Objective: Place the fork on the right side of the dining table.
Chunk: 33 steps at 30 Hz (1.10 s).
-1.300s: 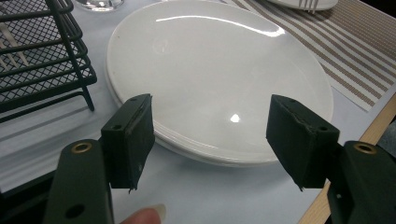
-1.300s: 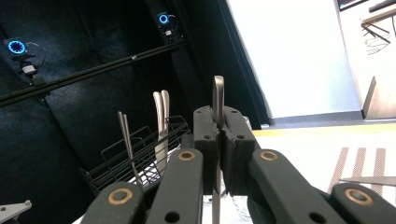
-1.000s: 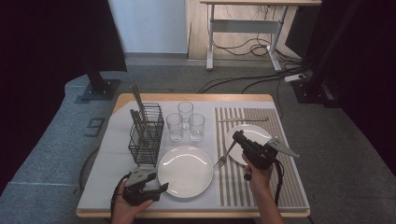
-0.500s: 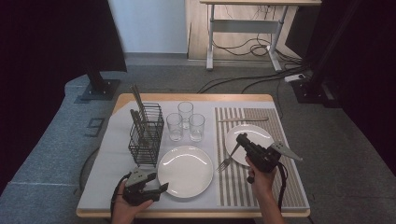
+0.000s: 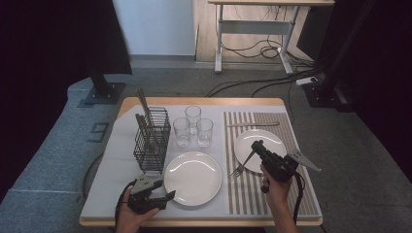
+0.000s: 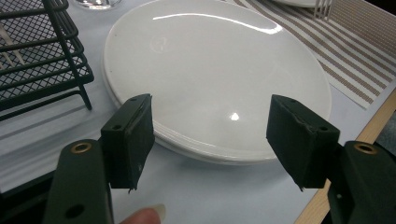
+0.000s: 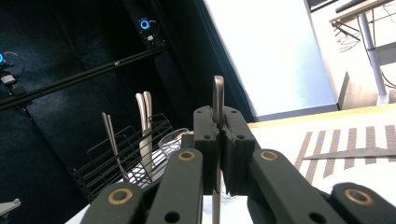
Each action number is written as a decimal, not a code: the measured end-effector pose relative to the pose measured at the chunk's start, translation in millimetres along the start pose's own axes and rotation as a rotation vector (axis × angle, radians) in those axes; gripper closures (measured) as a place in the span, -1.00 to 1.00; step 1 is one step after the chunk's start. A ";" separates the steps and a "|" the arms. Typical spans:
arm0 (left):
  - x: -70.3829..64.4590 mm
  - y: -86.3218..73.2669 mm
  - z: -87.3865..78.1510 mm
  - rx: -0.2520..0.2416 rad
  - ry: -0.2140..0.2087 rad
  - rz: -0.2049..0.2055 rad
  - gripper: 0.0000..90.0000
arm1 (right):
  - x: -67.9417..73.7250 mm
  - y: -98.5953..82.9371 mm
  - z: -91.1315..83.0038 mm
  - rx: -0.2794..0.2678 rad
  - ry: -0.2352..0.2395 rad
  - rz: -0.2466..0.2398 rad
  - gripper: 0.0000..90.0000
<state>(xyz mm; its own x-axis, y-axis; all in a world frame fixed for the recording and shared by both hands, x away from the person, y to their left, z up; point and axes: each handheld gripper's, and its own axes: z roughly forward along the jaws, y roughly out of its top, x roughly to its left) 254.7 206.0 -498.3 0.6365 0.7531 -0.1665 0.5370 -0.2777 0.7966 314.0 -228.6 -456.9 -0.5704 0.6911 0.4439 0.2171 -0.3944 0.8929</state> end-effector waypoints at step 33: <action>-0.9 0.6 -1.0 0.006 0.000 0.006 -0.29 | -10.3 -15.5 -22.2 0.020 -0.055 0.034 0.90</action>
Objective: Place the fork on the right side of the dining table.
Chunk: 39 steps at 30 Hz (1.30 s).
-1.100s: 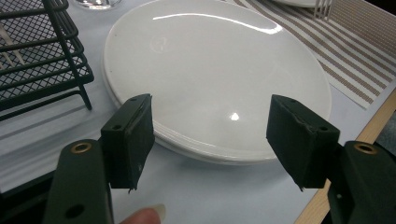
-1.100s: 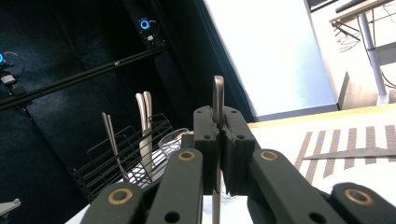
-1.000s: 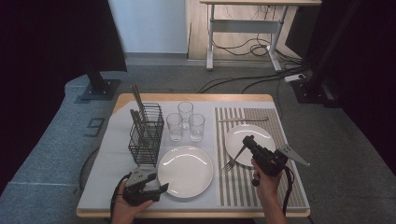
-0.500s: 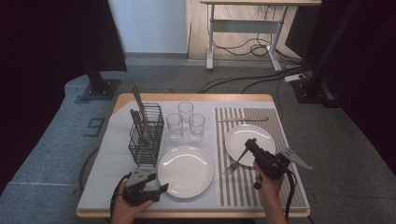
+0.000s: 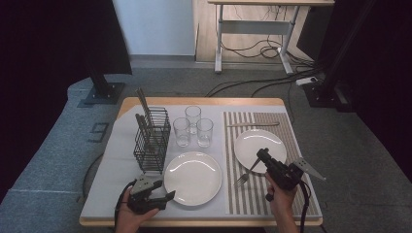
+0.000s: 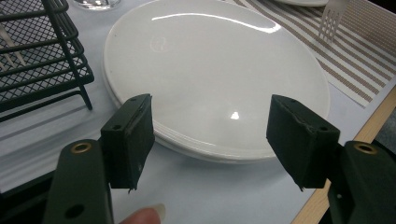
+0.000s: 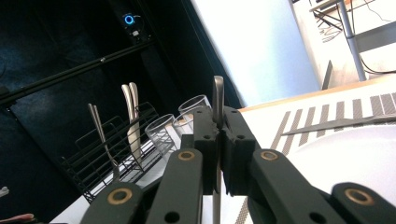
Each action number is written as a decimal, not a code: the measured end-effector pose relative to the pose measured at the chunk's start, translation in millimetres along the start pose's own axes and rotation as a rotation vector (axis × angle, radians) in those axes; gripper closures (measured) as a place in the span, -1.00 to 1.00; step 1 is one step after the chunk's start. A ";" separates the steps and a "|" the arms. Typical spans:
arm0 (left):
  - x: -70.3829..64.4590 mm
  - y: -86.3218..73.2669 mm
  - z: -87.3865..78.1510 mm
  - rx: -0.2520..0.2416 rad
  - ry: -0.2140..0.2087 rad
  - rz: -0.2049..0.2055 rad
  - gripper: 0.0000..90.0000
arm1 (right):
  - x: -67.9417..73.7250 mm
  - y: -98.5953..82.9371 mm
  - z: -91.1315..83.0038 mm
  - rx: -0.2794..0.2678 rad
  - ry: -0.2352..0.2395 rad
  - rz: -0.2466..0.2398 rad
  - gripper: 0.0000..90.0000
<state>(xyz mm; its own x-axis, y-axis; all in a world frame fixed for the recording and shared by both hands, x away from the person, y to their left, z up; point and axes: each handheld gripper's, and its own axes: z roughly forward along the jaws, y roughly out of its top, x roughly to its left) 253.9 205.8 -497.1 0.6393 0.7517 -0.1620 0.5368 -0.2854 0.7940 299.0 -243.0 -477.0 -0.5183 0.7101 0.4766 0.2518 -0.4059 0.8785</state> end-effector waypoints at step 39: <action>-1.1 -0.4 2.3 0.015 -0.007 0.008 -0.29 | -4.1 -13.1 -5.5 0.037 -0.023 0.013 0.89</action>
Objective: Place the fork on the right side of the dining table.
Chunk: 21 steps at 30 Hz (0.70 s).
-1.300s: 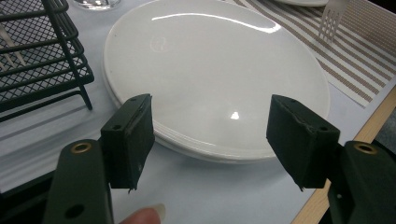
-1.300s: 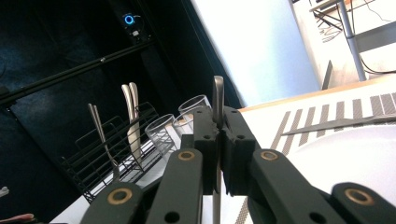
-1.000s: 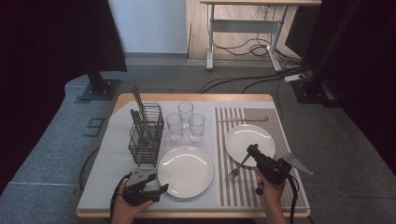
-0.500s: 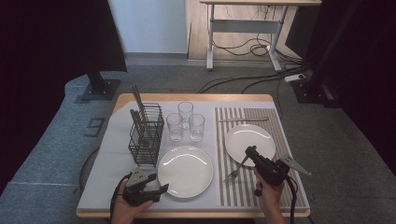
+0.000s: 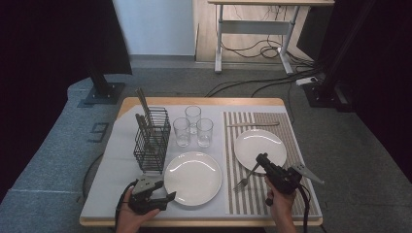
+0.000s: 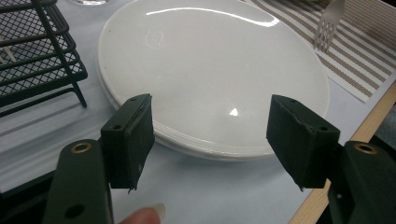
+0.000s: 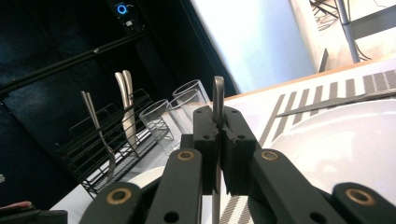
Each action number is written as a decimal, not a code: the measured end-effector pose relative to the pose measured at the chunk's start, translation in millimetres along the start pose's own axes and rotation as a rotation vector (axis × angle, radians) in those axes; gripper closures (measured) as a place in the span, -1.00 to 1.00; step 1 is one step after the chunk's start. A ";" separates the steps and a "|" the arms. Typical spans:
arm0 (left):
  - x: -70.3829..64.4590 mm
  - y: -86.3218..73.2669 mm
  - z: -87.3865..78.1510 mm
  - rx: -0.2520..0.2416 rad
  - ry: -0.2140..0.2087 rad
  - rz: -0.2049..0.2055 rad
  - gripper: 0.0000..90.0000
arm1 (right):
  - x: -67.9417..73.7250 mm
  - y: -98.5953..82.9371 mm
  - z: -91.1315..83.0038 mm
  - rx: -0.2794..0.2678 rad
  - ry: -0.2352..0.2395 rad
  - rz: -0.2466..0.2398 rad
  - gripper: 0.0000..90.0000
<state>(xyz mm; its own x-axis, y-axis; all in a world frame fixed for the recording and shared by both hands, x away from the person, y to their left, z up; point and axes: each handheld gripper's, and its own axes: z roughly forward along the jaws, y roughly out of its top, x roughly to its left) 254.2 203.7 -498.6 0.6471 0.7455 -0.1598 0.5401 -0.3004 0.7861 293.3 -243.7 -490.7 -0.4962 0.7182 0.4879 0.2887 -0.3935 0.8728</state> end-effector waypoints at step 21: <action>-1.2 0.1 1.4 0.008 -0.004 0.005 -0.29 | -10.4 -3.8 -16.1 -0.004 -0.029 0.025 0.87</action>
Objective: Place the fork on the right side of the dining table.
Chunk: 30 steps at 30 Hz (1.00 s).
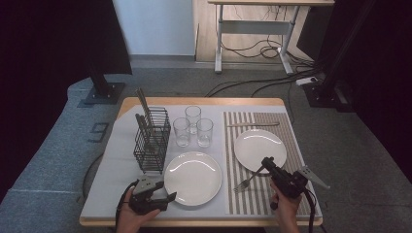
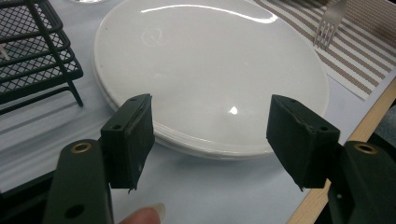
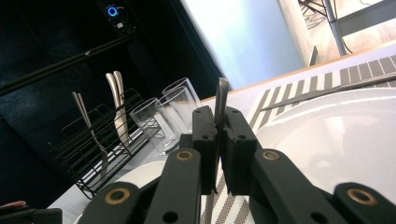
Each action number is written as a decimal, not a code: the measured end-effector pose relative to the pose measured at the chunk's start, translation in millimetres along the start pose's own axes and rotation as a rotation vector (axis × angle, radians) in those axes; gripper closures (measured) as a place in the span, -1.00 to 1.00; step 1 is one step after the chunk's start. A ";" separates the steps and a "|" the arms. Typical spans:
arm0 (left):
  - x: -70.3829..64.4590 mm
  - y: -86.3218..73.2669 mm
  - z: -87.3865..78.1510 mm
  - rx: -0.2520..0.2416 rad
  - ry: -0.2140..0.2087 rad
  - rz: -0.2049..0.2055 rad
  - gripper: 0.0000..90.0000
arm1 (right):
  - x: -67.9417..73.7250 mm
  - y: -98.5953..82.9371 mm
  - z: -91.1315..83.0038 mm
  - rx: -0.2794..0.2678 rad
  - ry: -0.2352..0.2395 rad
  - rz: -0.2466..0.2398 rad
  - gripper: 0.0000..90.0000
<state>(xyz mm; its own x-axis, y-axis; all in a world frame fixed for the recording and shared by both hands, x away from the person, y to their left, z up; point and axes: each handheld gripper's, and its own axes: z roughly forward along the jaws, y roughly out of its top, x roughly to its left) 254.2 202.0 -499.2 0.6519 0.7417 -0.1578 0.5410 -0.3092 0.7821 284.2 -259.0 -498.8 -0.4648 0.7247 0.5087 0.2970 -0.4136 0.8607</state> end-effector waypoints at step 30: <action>0.6 -0.9 1.4 0.005 0.002 0.000 -0.29 | -6.5 -1.1 -2.6 0.006 -0.062 -0.043 0.82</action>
<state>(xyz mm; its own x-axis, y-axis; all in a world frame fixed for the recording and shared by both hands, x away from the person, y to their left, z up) 254.9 201.9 -500.9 0.6511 0.7426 -0.1566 0.5437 -0.3125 0.7789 284.7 -264.6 -503.1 -0.4243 0.7747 0.4688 0.2827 -0.3785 0.8814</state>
